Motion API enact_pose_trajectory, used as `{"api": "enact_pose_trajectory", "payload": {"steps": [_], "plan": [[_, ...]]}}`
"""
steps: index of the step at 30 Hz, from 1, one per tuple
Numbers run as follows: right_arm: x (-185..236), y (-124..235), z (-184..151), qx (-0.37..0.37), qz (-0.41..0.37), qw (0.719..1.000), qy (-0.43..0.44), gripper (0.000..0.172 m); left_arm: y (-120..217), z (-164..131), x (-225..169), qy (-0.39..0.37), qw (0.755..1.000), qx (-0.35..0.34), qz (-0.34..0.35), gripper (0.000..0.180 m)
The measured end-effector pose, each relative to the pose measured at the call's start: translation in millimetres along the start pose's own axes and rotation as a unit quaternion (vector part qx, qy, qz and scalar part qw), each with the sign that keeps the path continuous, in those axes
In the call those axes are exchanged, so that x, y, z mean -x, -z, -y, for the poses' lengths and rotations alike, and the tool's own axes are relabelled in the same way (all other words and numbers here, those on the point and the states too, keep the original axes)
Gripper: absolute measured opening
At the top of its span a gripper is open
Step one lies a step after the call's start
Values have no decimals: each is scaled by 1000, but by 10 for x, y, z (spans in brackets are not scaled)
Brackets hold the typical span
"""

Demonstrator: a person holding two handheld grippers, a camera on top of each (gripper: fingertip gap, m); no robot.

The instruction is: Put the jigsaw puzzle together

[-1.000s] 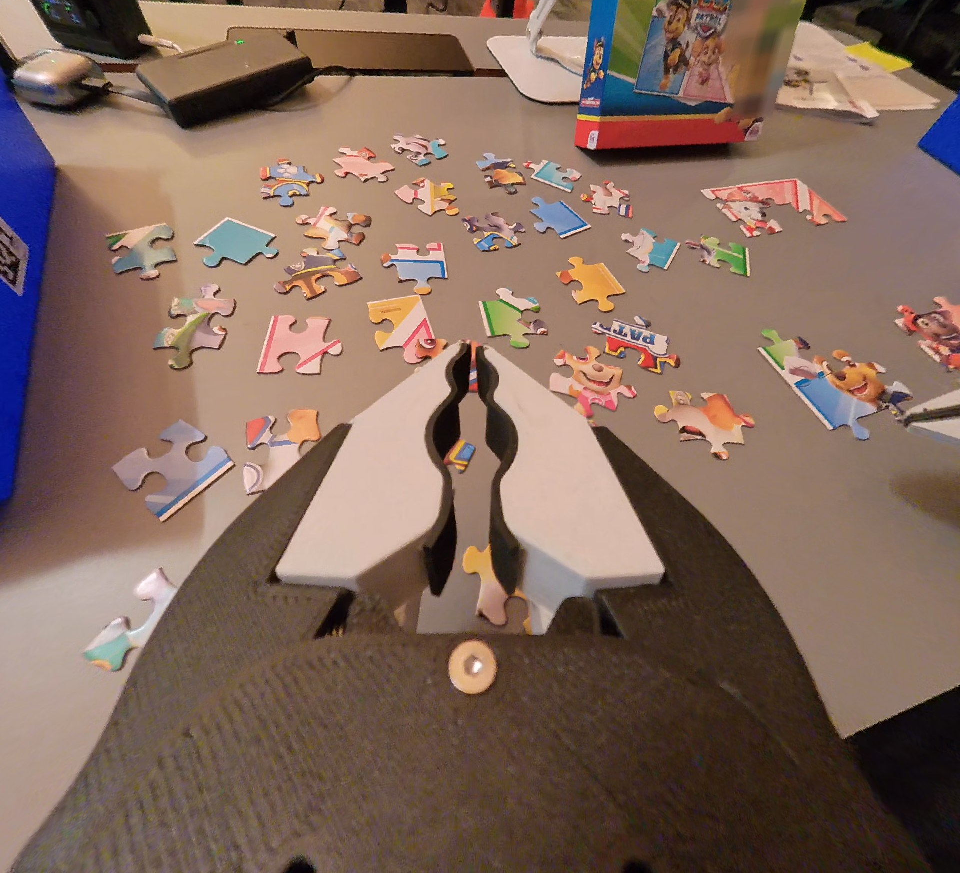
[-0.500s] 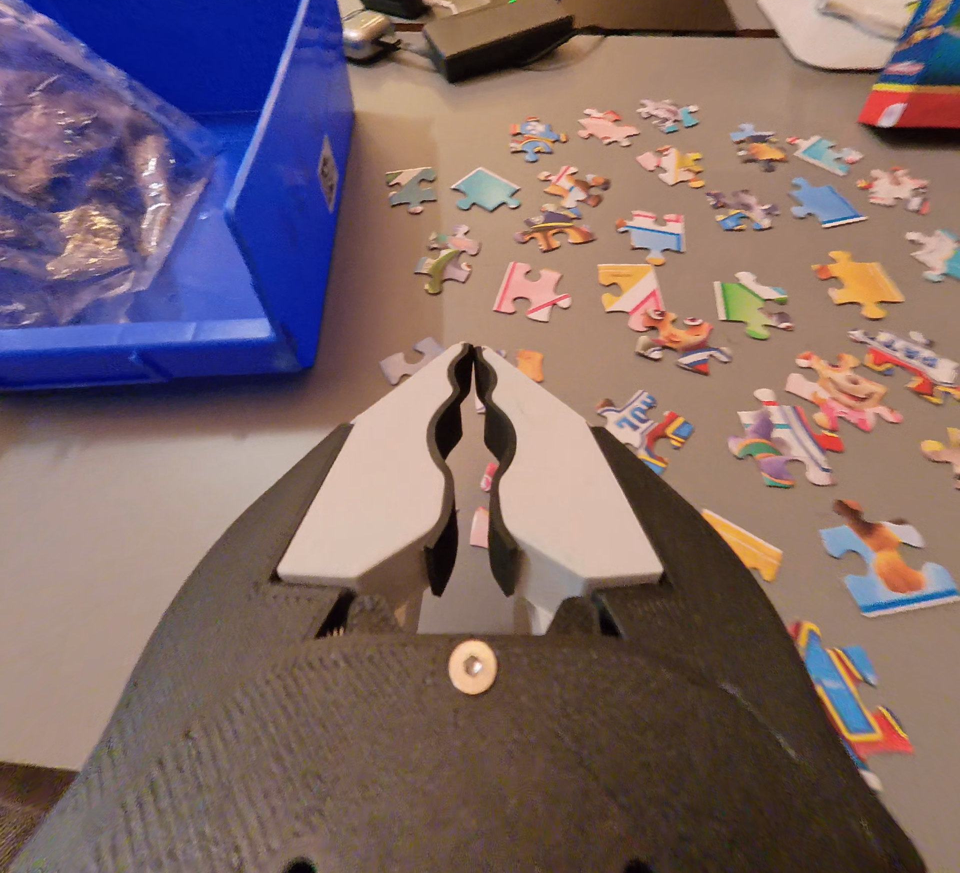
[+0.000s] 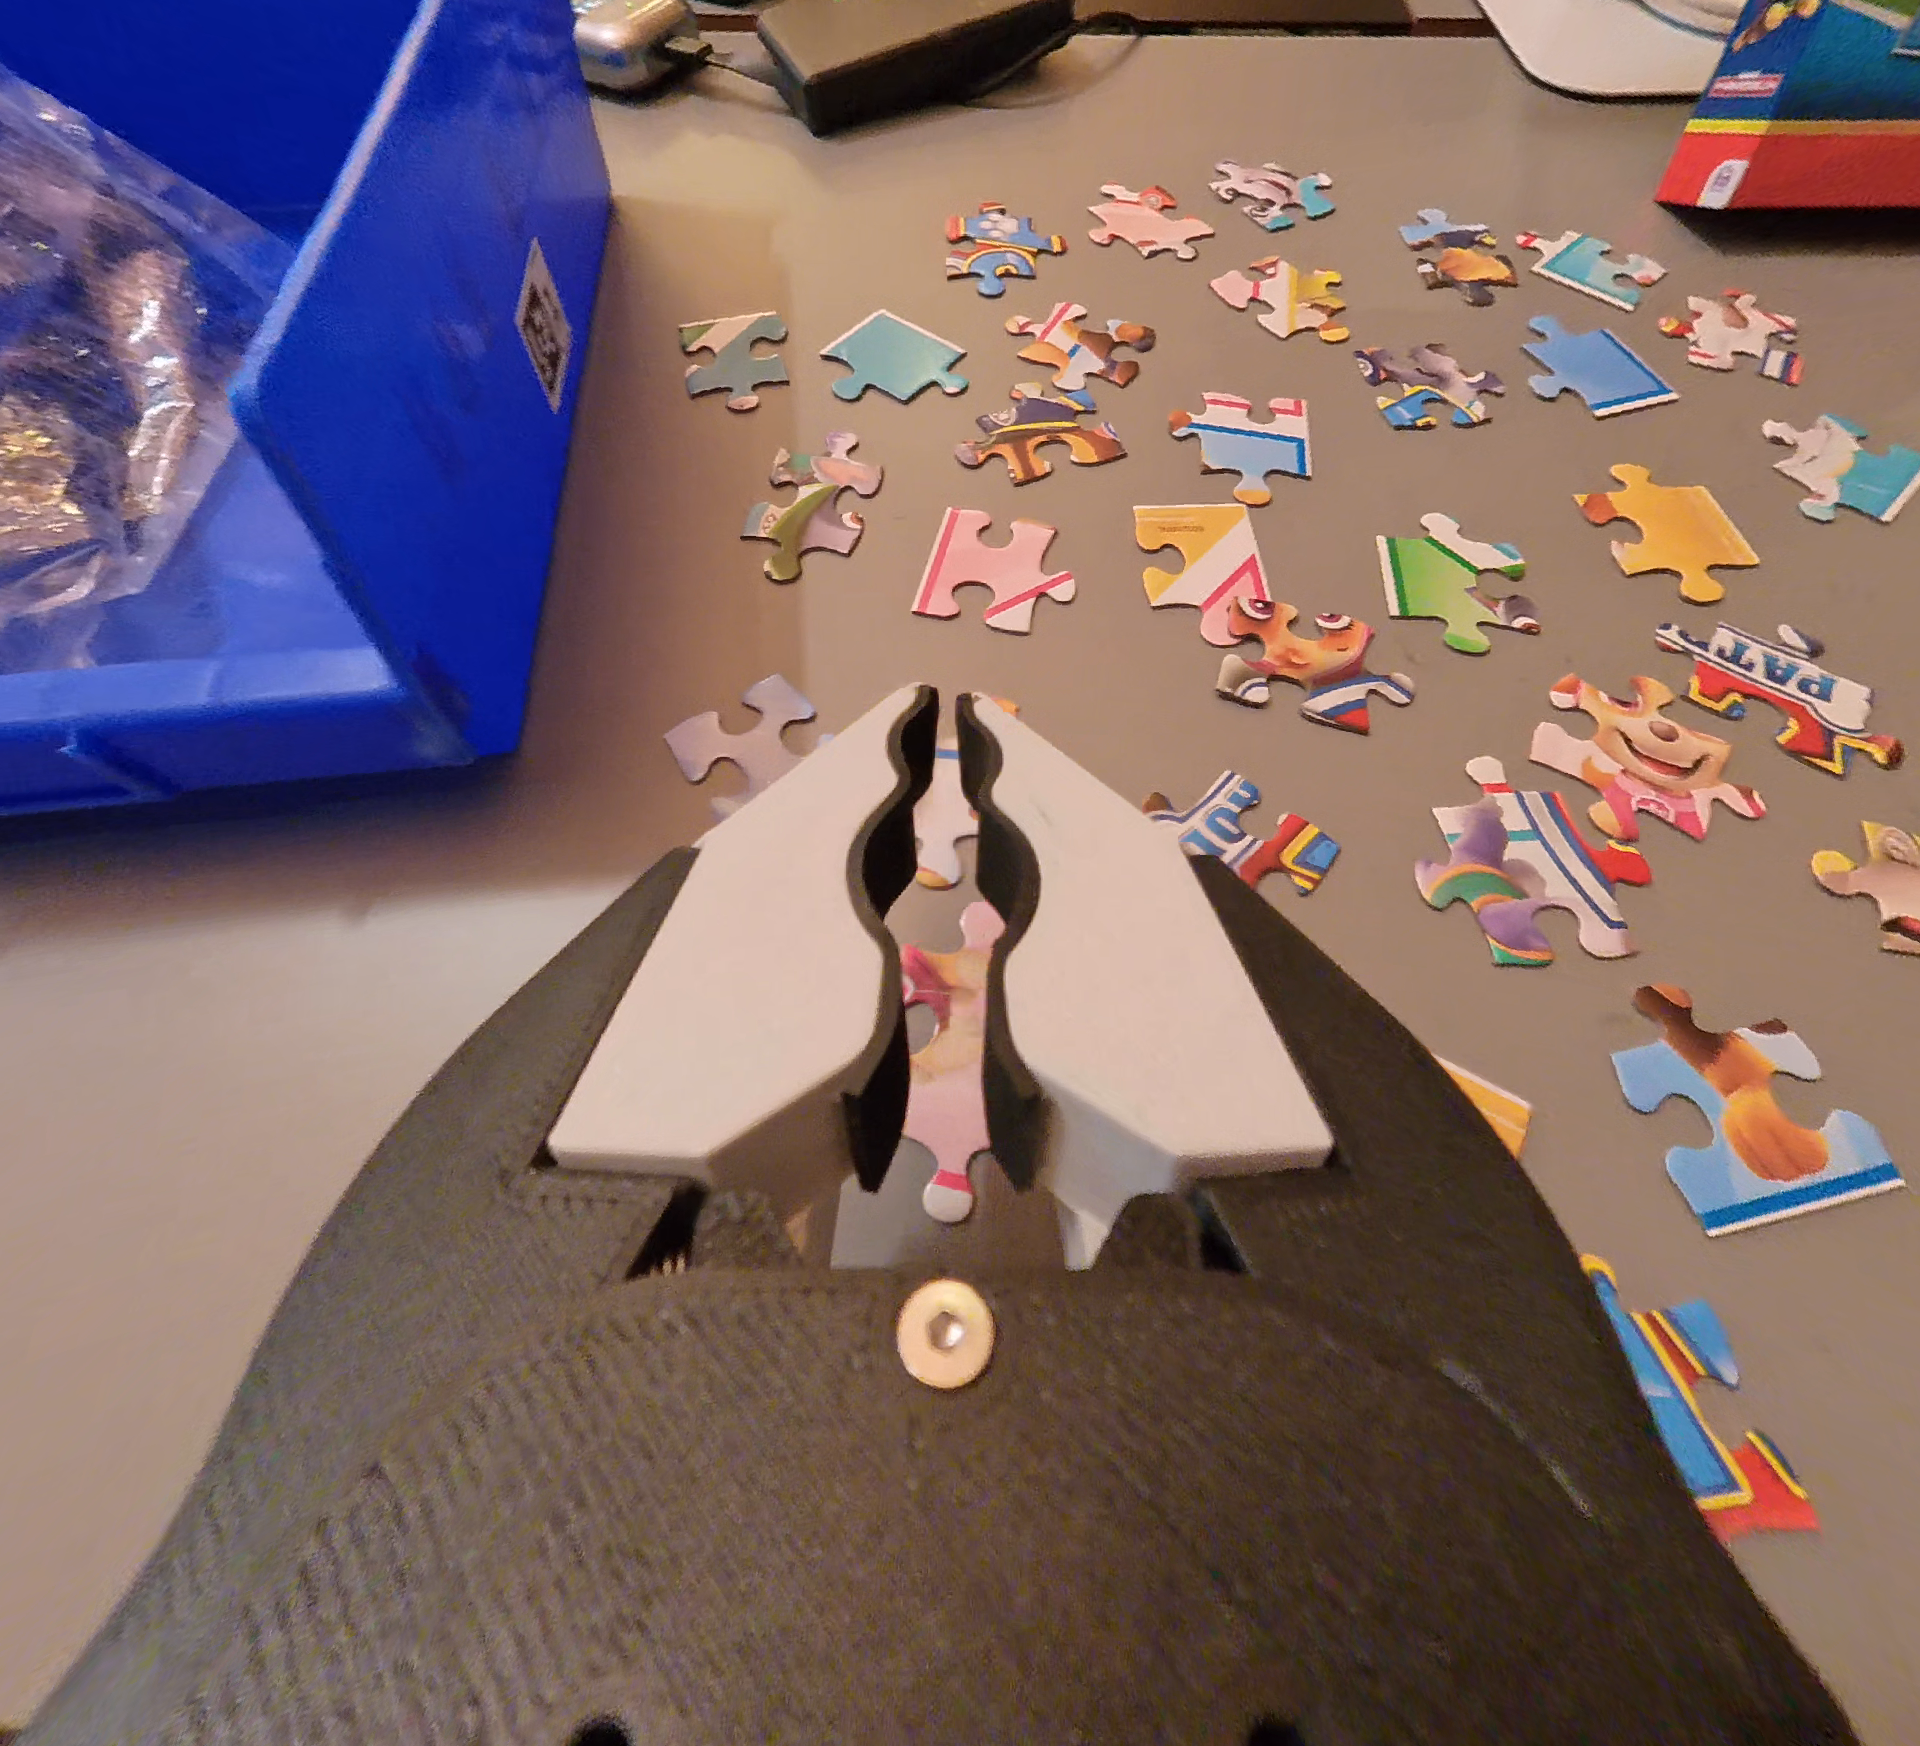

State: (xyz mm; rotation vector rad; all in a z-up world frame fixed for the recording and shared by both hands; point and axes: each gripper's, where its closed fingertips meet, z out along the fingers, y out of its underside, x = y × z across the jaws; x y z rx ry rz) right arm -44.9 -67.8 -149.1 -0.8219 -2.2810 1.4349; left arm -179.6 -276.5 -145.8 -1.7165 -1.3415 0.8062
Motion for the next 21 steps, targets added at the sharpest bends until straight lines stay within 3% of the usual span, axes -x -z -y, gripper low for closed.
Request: {"api": "enact_pose_trajectory", "payload": {"steps": [9, 21], "plan": [[9, 34, 37, -16, 8, 1000, -5, 0, -76, -49, -297, -31, 999, 13, -42, 14], [28, 17, 16, -7, 16, 1000, -6, 0, -116, -91, -333, -38, 998, 26, -44, 19]]}}
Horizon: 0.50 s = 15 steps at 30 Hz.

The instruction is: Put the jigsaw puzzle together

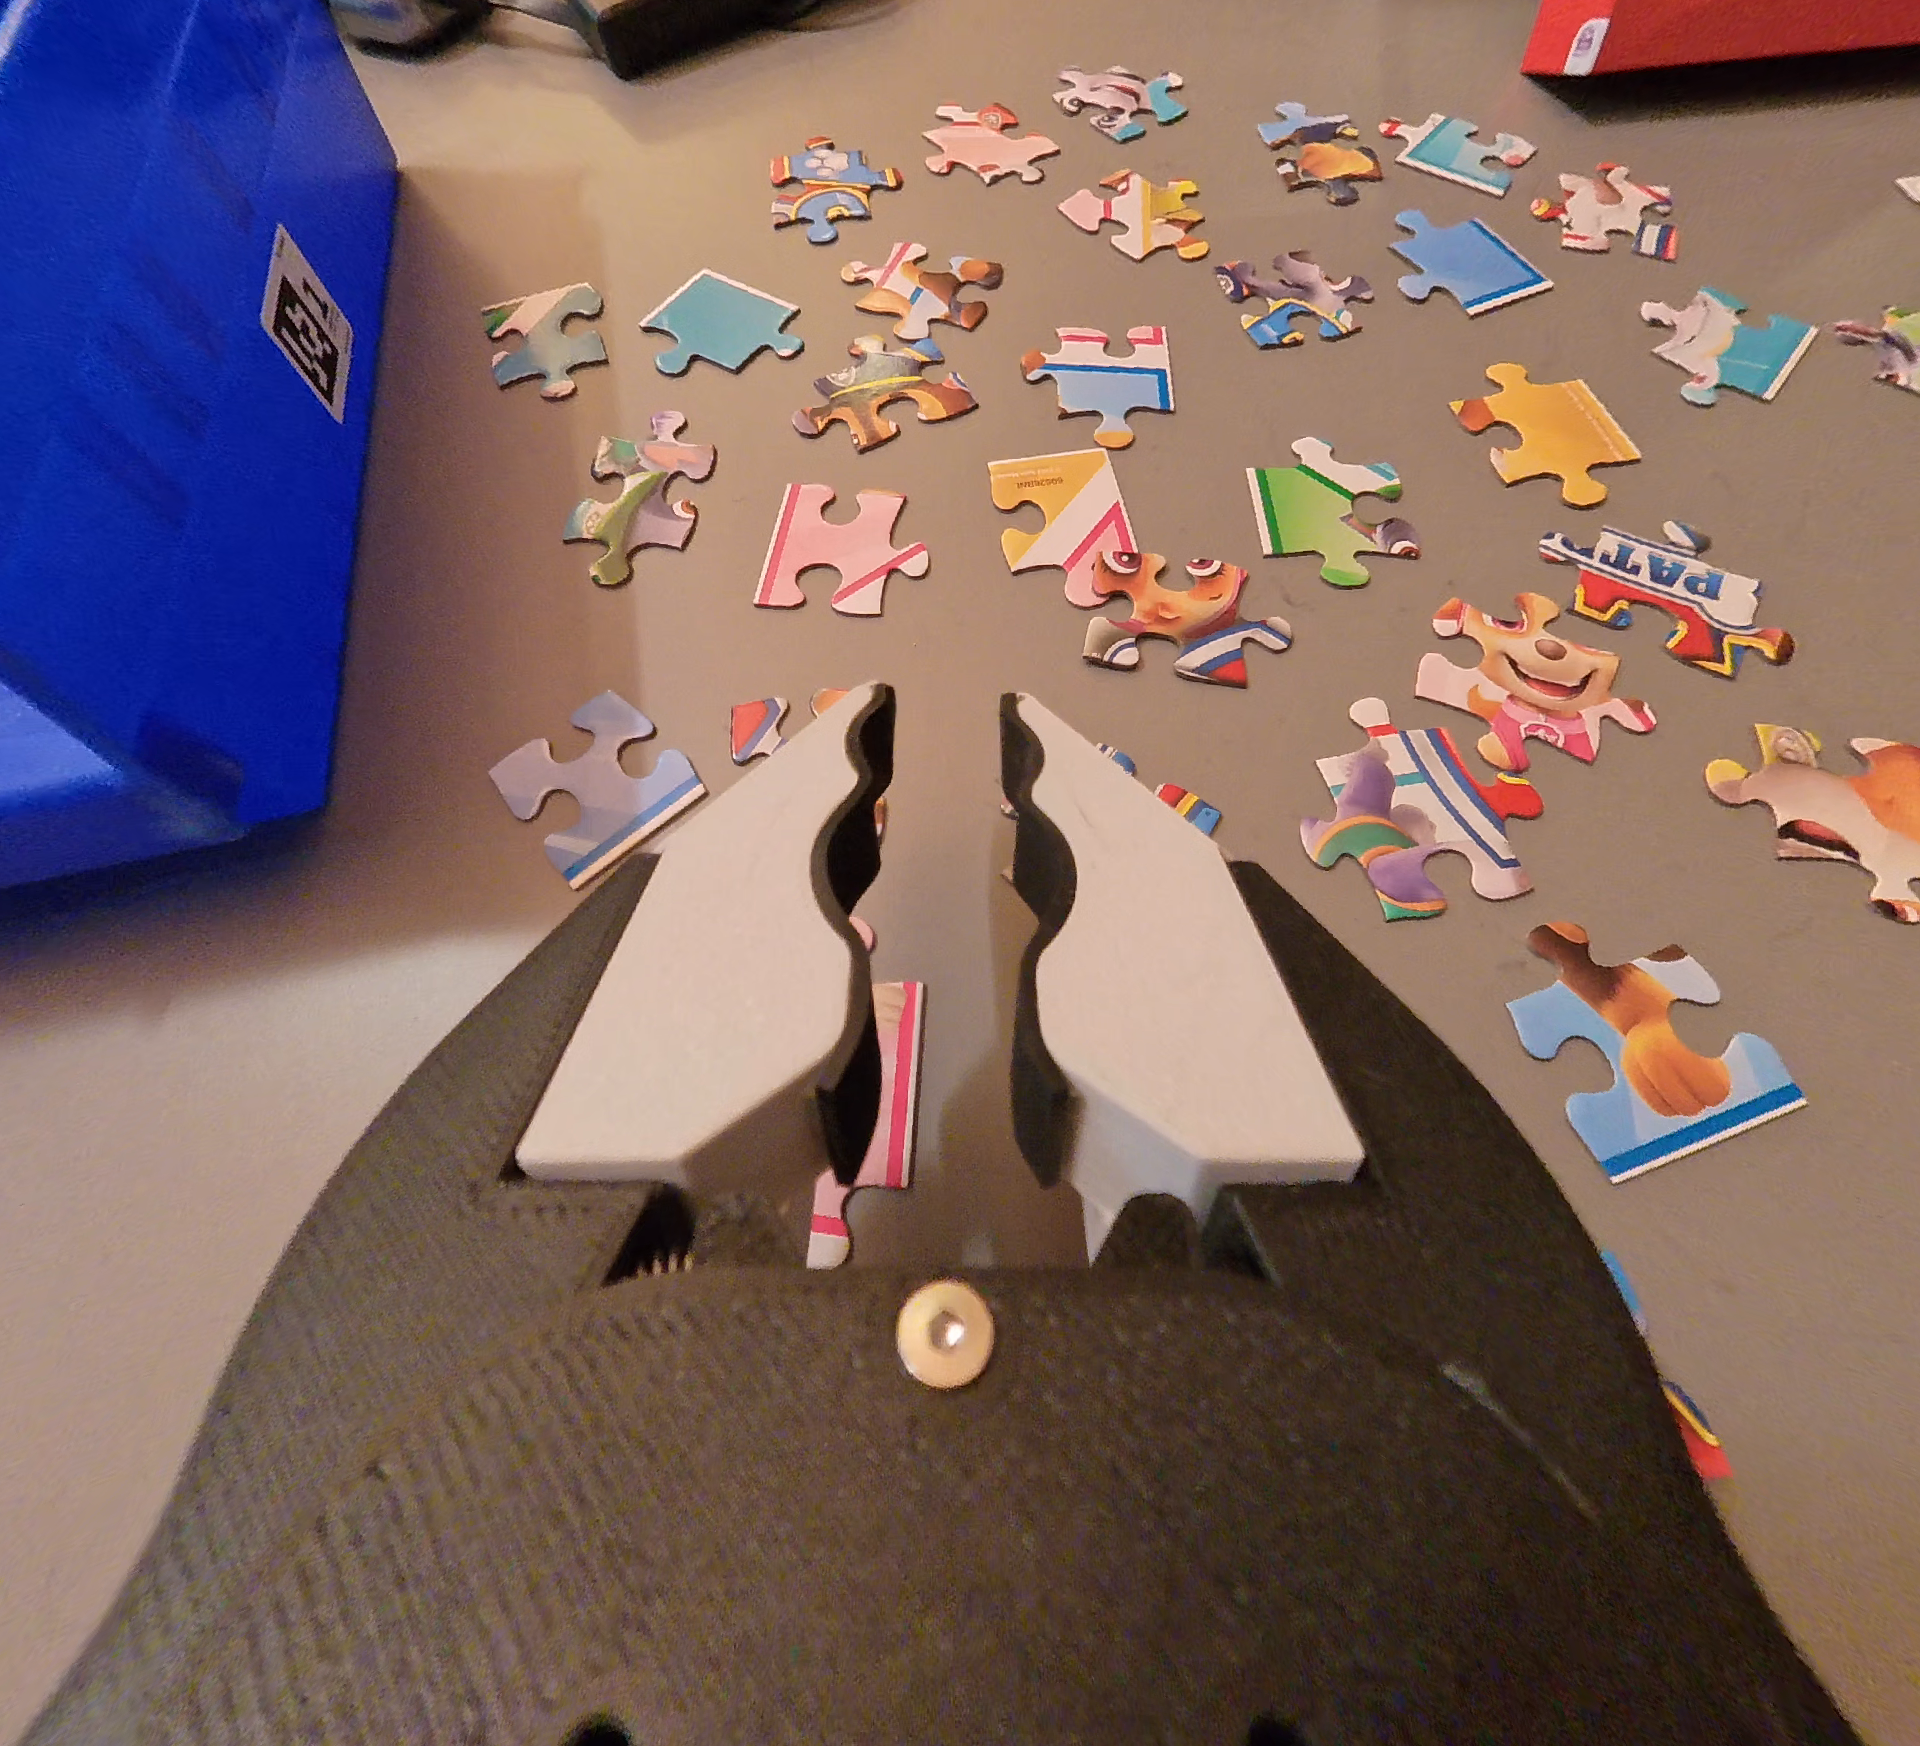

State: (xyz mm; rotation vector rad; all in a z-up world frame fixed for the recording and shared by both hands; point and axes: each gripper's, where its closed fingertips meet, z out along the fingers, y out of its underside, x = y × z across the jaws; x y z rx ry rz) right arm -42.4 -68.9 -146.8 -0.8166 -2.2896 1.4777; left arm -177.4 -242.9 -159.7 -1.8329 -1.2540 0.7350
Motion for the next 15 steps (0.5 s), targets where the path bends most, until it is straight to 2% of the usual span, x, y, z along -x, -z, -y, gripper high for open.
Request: {"api": "enact_pose_trajectory", "payload": {"steps": [6, 15], "plan": [[2, 5, 3, -1, 2, 1000, -2, 0, -34, -37, -37, -19, 1000, 15, 1, 23], [12, 6, 4, -2, 5, 1000, 0, 0, -35, -38, -58, -6, 1000, 17, -19, 32]]}}
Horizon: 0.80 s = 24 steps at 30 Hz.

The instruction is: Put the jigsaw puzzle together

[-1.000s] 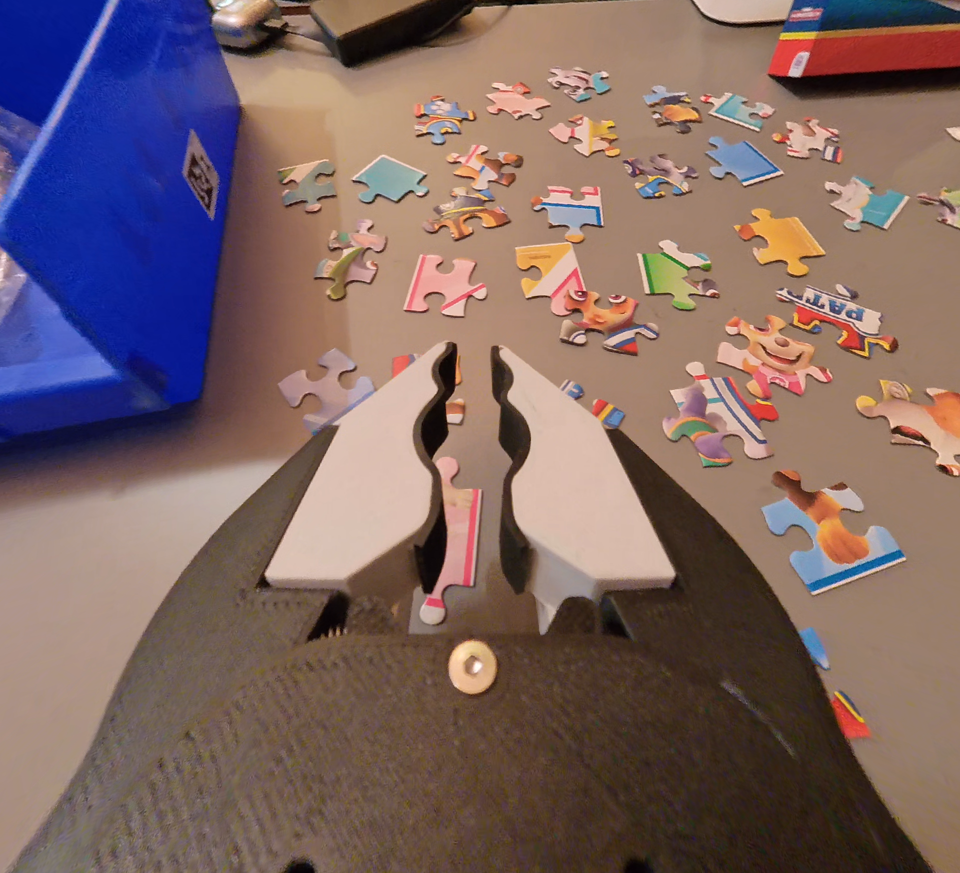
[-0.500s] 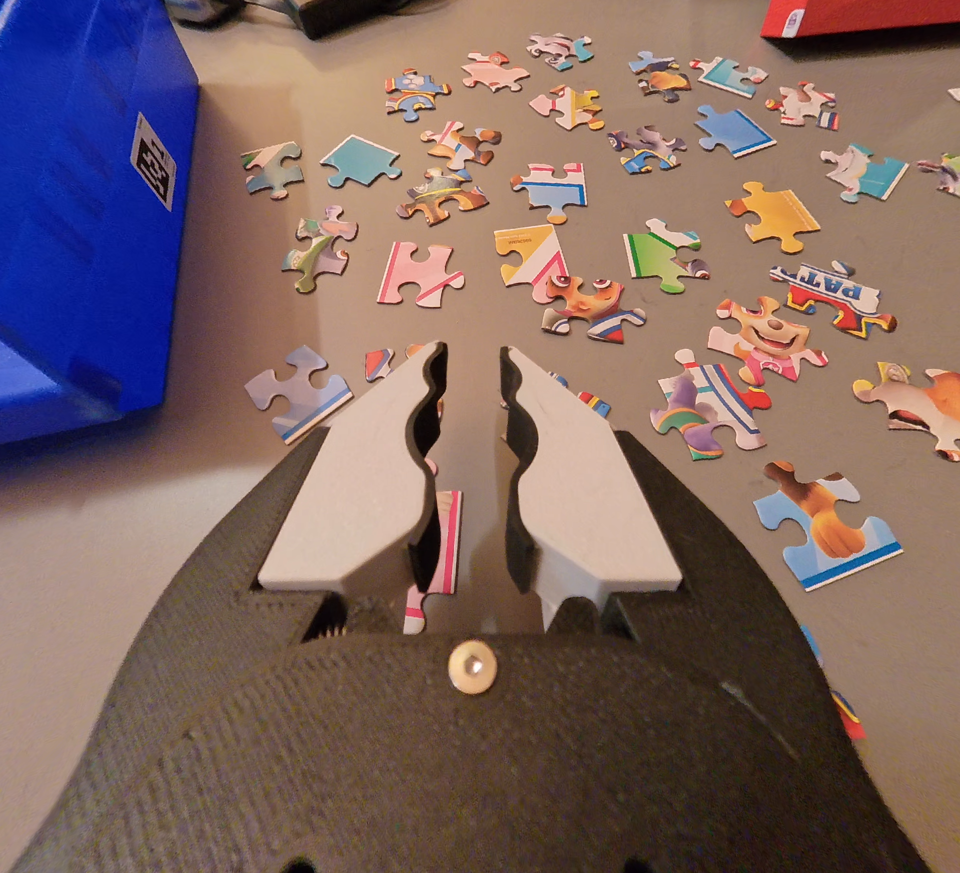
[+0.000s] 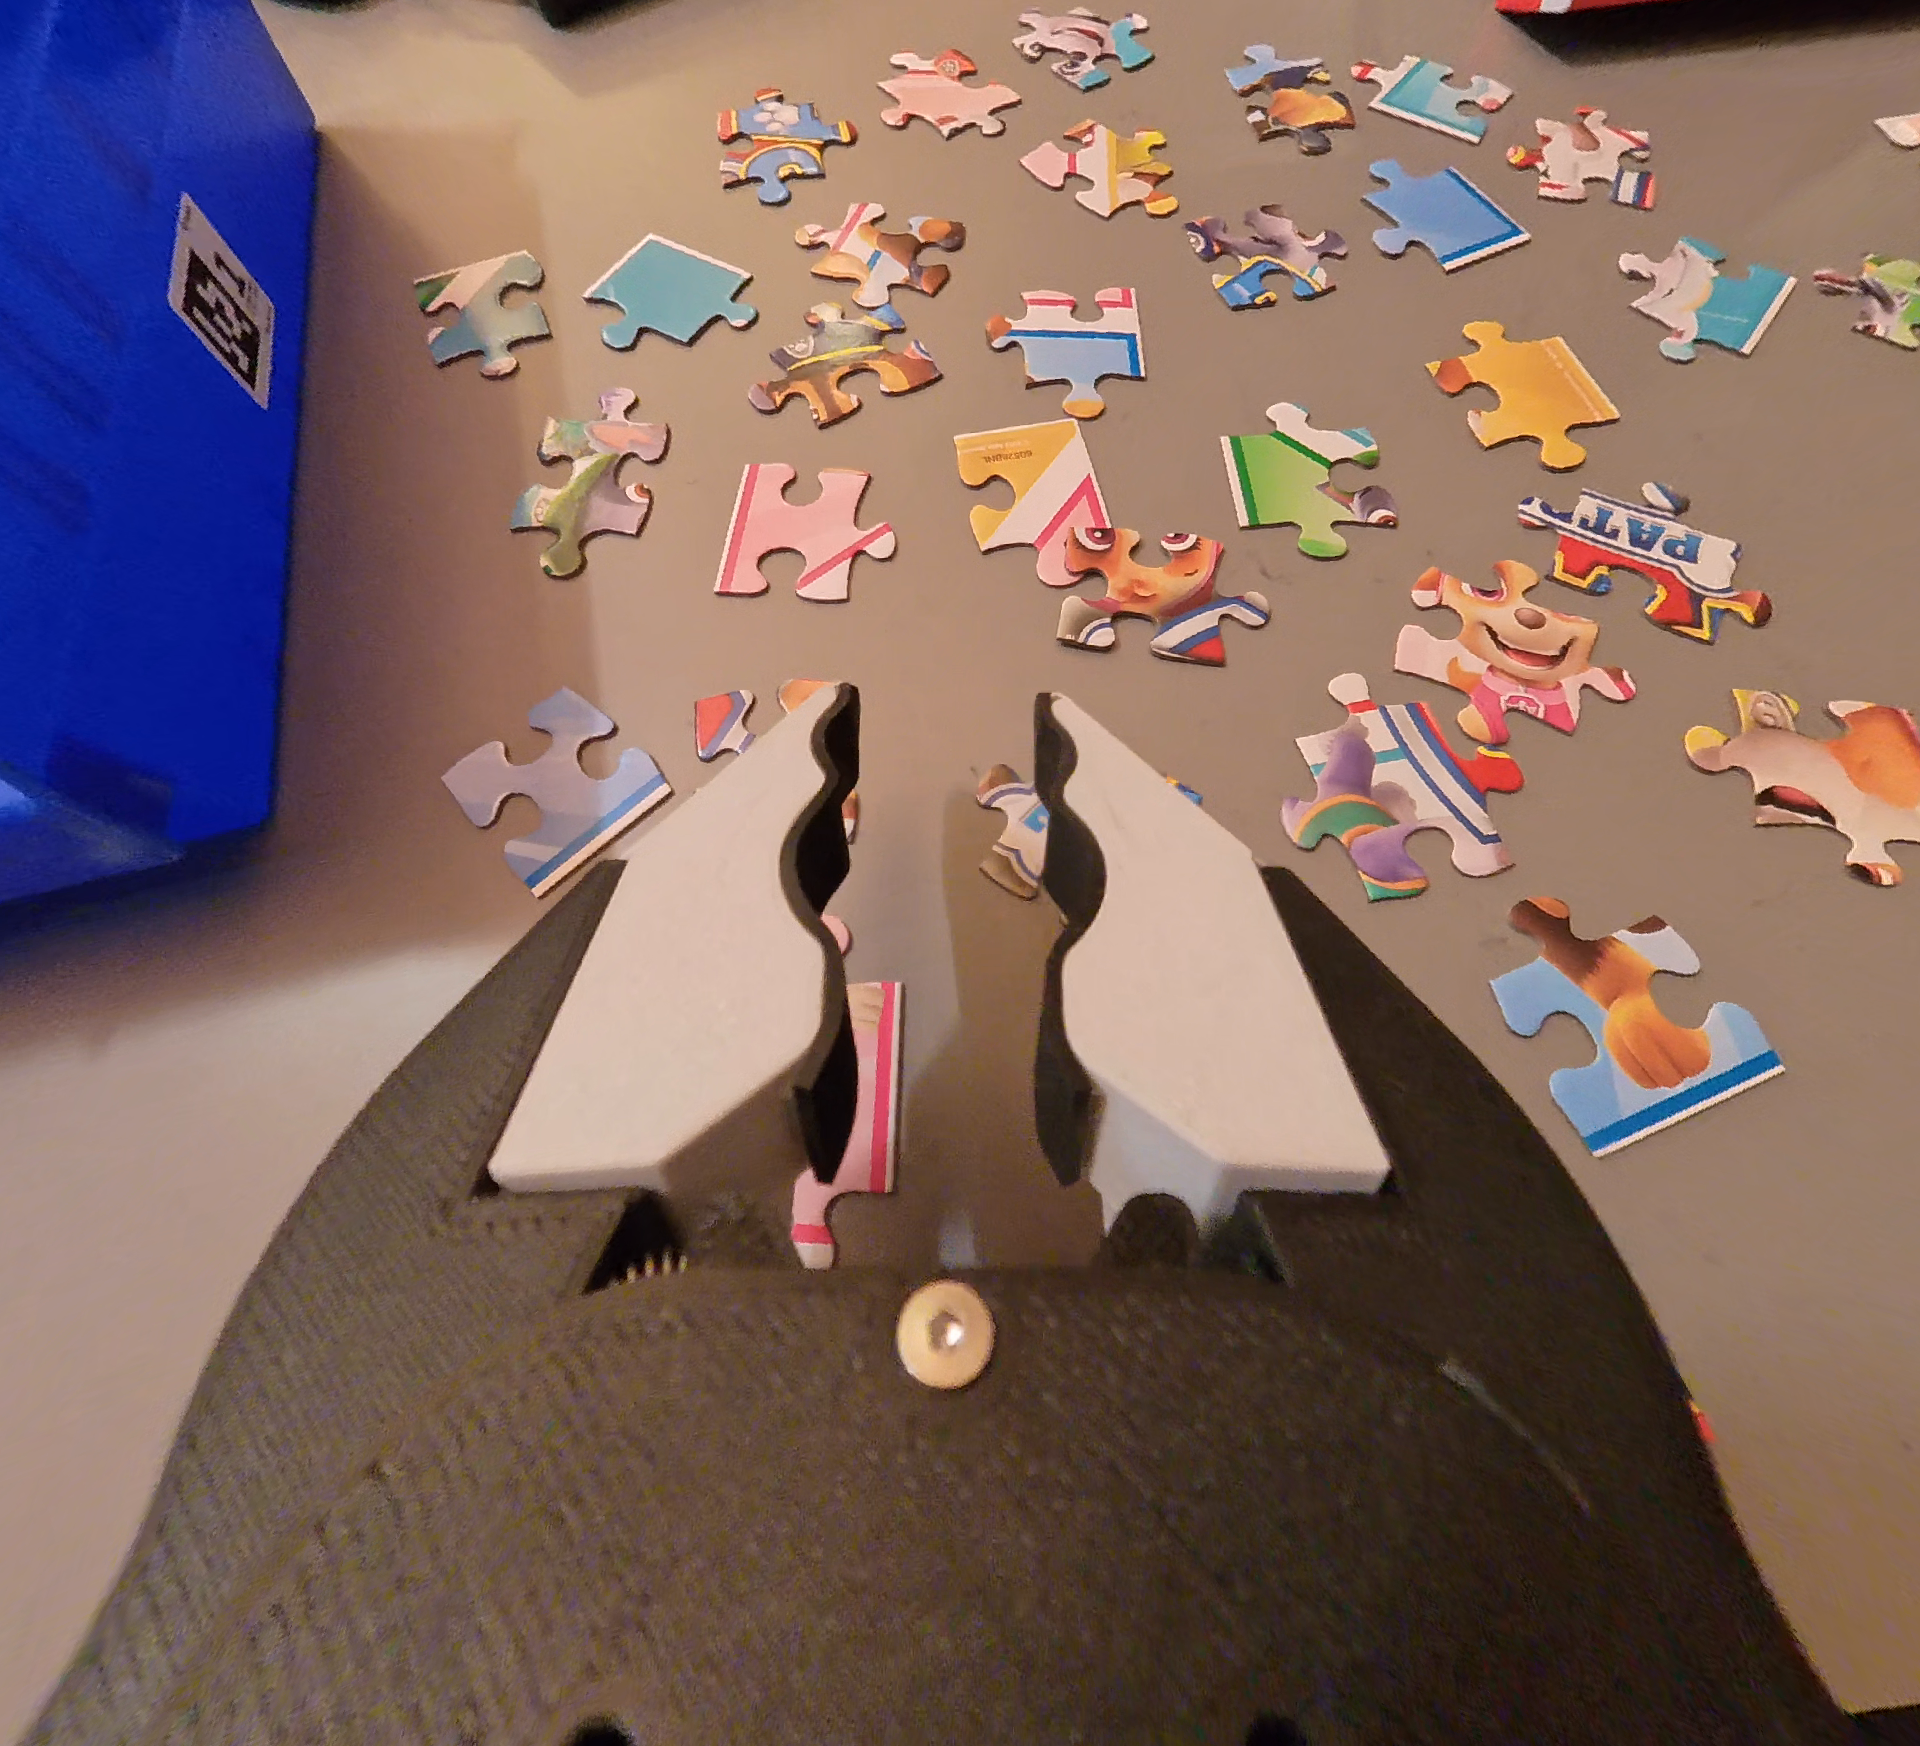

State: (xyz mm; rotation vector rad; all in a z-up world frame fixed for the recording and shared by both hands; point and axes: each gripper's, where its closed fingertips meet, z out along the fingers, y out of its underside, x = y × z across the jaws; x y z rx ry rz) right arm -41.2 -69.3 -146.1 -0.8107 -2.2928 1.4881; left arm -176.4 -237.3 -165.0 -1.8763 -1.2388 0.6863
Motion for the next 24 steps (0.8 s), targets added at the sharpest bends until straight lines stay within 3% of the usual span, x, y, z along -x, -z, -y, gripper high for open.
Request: {"api": "enact_pose_trajectory", "payload": {"steps": [6, 10, 14, 18, 20, 24], "plan": [[-5, 12, 14, -6, -3, 1000, 2, 0, -24, 157, -448, 34, 994, -16, -104, 40], [-2, 1, 1, -1, -4, 1000, 4, 0, -281, 31, -393, -29, 997, 58, -50, 48], [-8, 8, 11, -4, -5, 1000, 2, 0, -459, -36, -379, -33, 992, 115, -51, 57], [-12, 8, 12, -5, -1, 1000, -3, 0, -477, -23, -384, -29, 990, 125, -58, 52], [-9, 8, 13, -5, 1, 1000, -5, 1, -457, -28, -406, -43, 989, 127, -62, 37], [-6, 13, 21, -8, 5, 1000, -8, 2, -416, -28, -457, -42, 988, 129, -80, 36]]}}
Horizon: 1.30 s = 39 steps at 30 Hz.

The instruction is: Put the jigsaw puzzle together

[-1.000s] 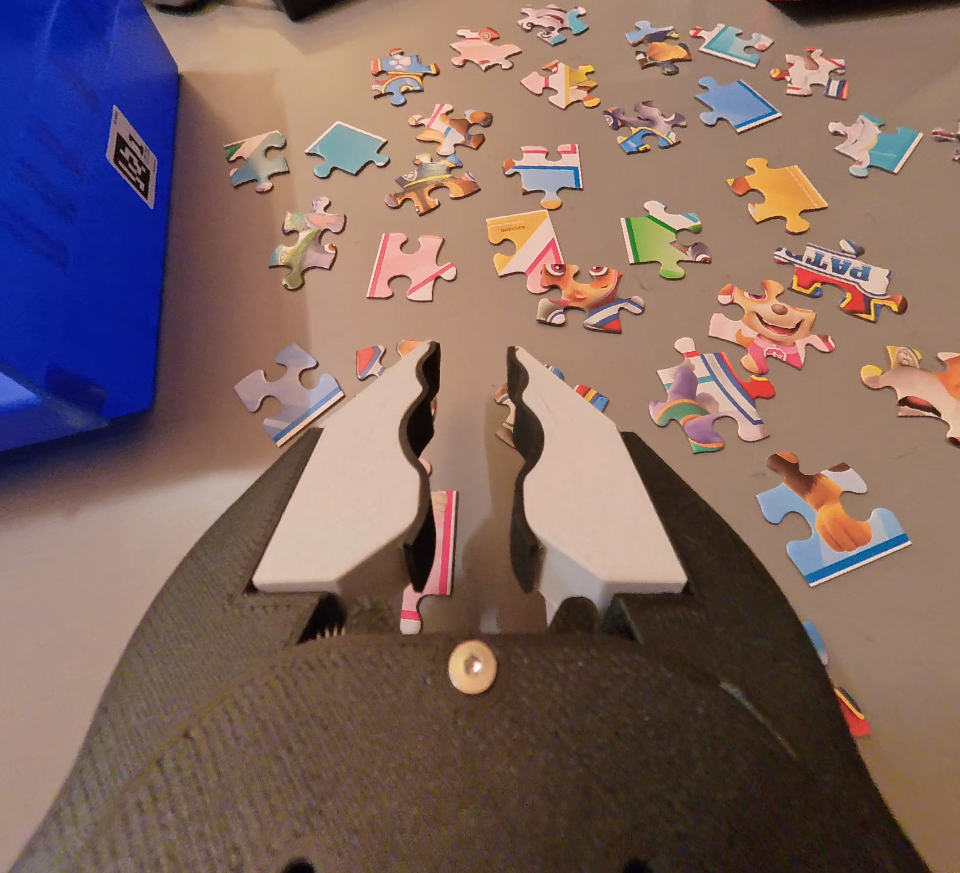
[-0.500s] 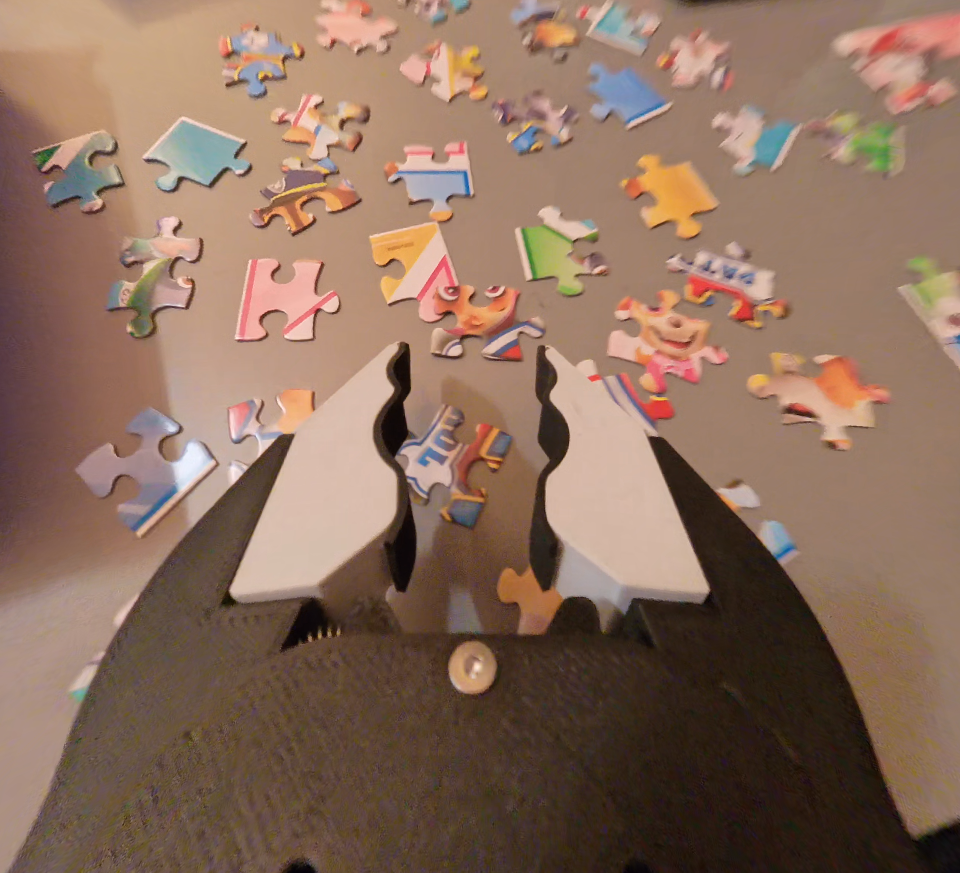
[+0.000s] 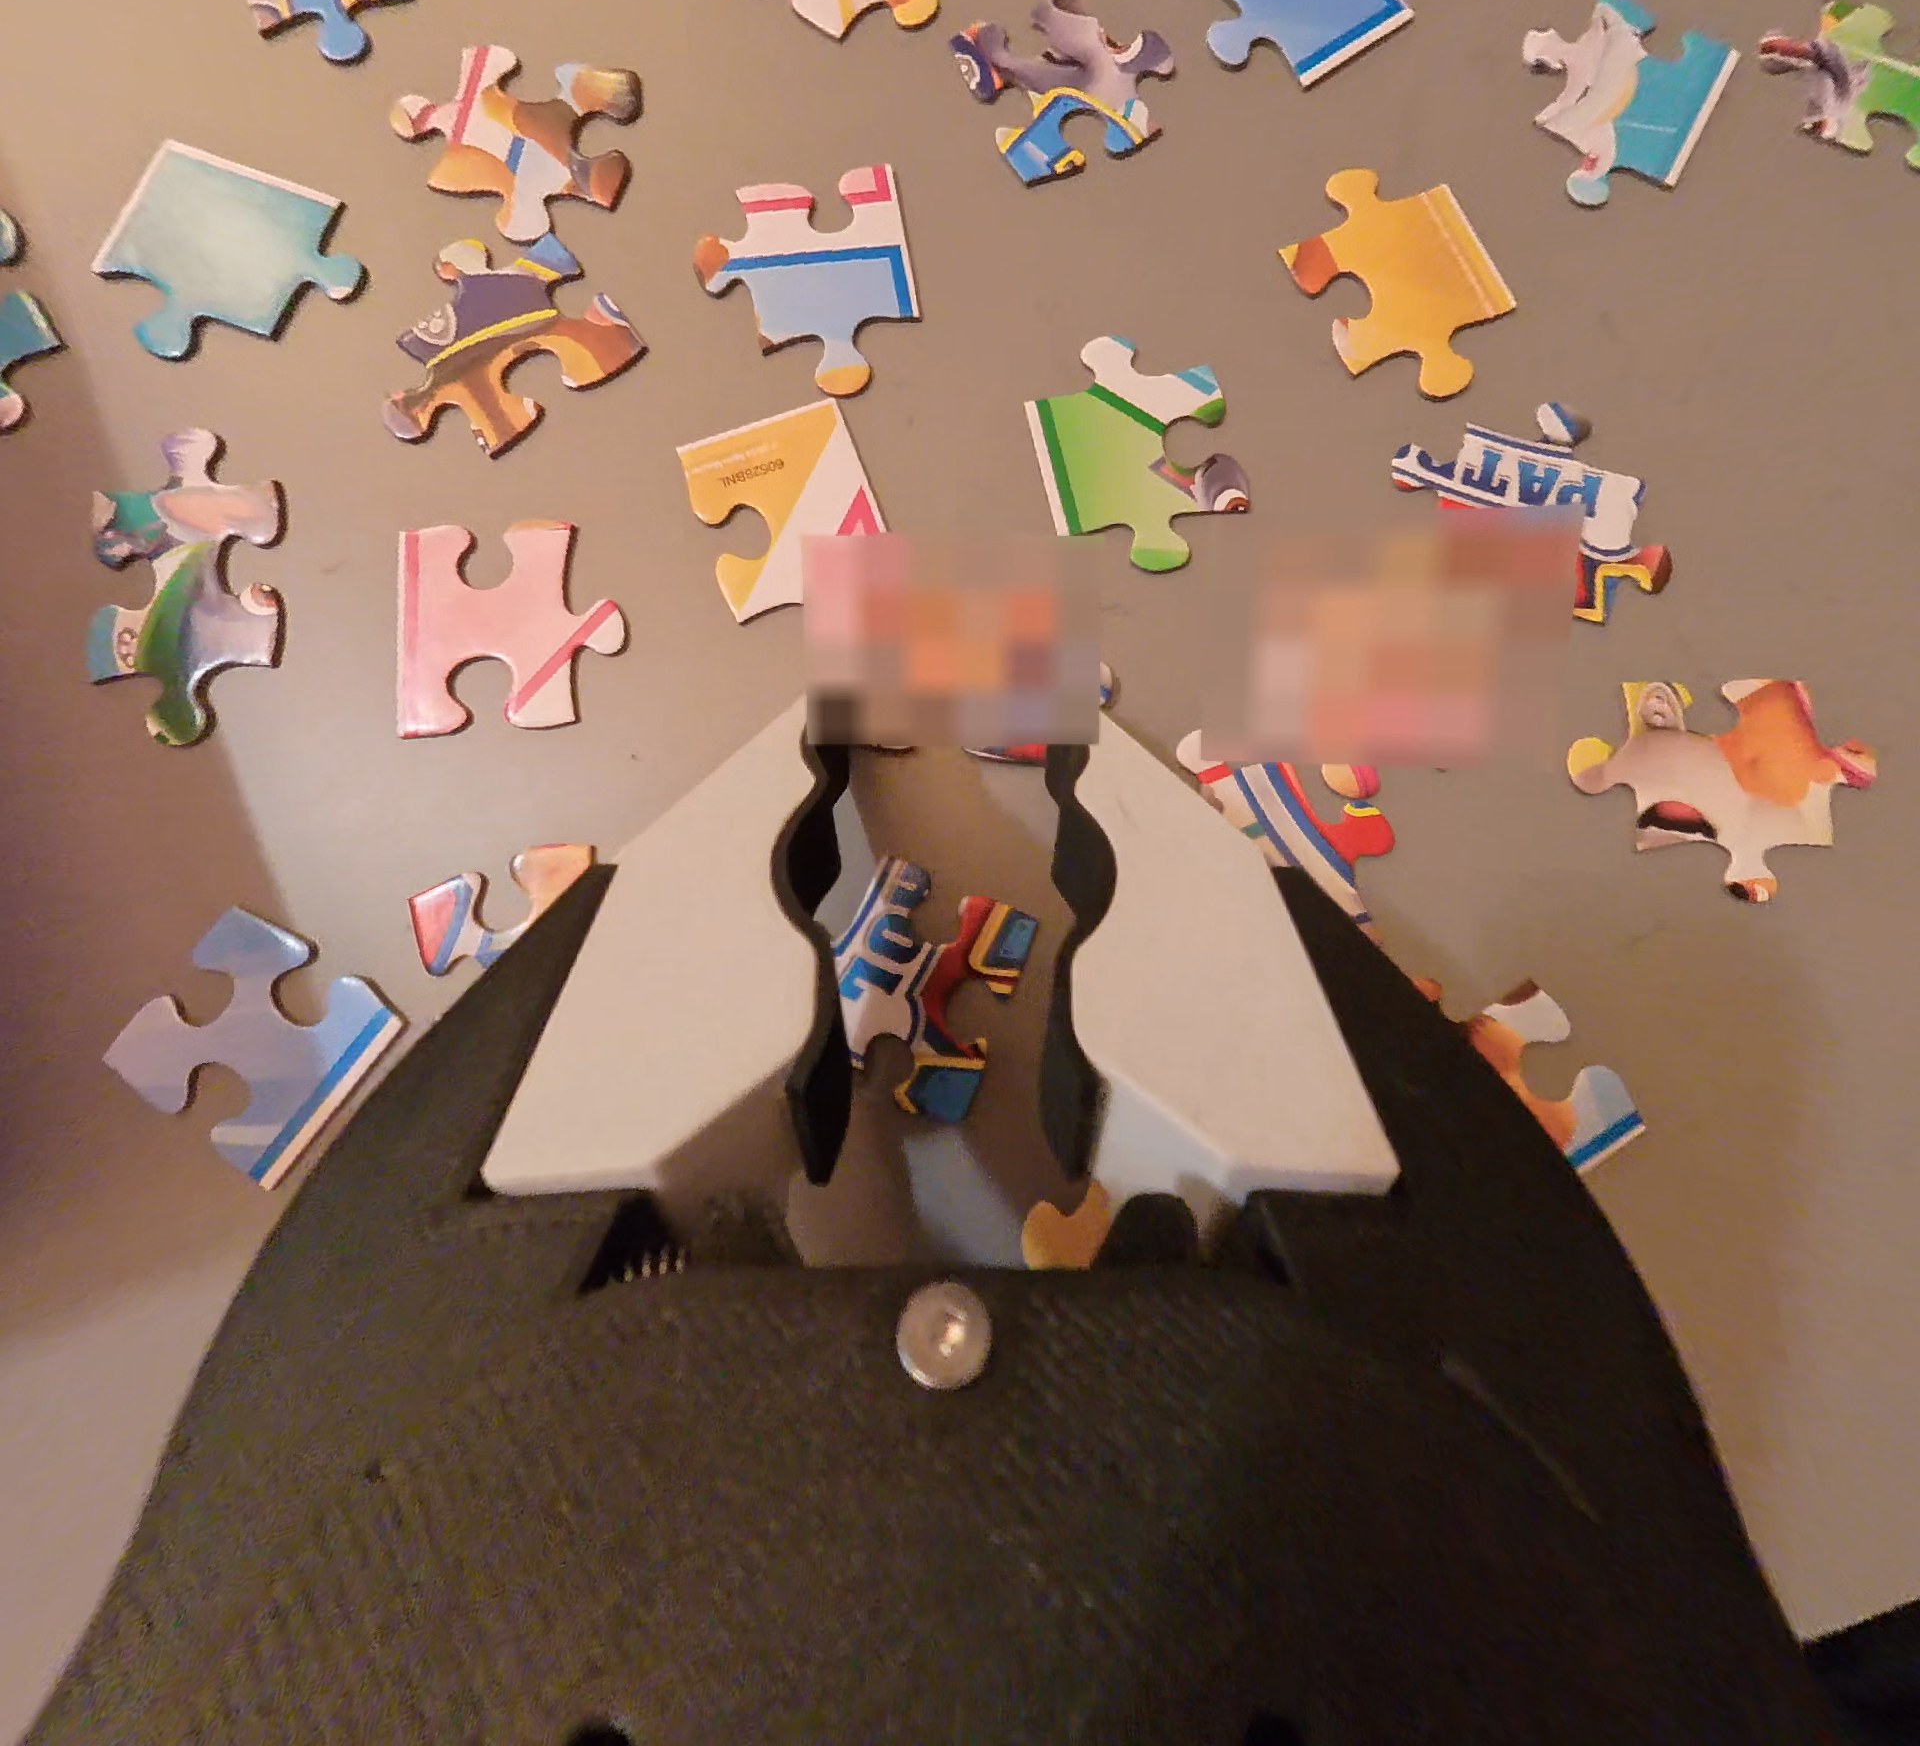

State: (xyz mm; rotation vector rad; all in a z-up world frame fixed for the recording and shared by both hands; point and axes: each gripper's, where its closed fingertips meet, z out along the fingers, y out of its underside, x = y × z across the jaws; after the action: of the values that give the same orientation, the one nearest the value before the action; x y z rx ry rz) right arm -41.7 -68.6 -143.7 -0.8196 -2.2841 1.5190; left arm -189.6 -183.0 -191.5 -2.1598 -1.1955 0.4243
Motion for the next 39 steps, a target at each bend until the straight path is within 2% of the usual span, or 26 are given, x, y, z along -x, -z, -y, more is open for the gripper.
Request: {"api": "enact_pose_trajectory", "payload": {"steps": [5, 9, 12, 16, 21, 27, 30, 34, 37, 39], "plan": [[0, 47, 54, -21, 4, 1000, -5, 2, 250, 207, -199, -16, 998, -43, -45, 36], [-109, 168, 138, -55, -11, 998, -1, 2, 472, 377, -604, -106, 987, -71, -100, 36], [-317, 352, 217, -78, -38, 996, -24, 4, 604, 369, -1136, -231, 955, -85, -167, 36], [-506, 606, 276, -107, 13, 982, -152, 31, 688, 337, -1787, -340, 905, -100, -237, 37], [-652, 878, 216, -132, 60, 960, -238, 42, 719, 373, -2339, -400, 862, -112, -292, 36], [-575, 1009, 111, -131, 135, 930, -316, 39, 789, 306, -2767, -435, 822, -114, -348, 36], [-437, 1011, 33, -118, 190, 910, -350, 32, 815, 257, -2860, -441, 813, -116, -362, 36], [-309, 1013, -36, -115, 229, 892, -373, 3, 807, 191, -2880, -439, 812, -117, -367, 35], [-292, 1018, -61, -119, 232, 882, -392, 0, 768, 180, -2848, -431, 819, -121, -360, 34], [-321, 1030, -87, -121, 219, 883, -397, 0, 723, 194, -2802, -421, 827, -125, -350, 40]]}}
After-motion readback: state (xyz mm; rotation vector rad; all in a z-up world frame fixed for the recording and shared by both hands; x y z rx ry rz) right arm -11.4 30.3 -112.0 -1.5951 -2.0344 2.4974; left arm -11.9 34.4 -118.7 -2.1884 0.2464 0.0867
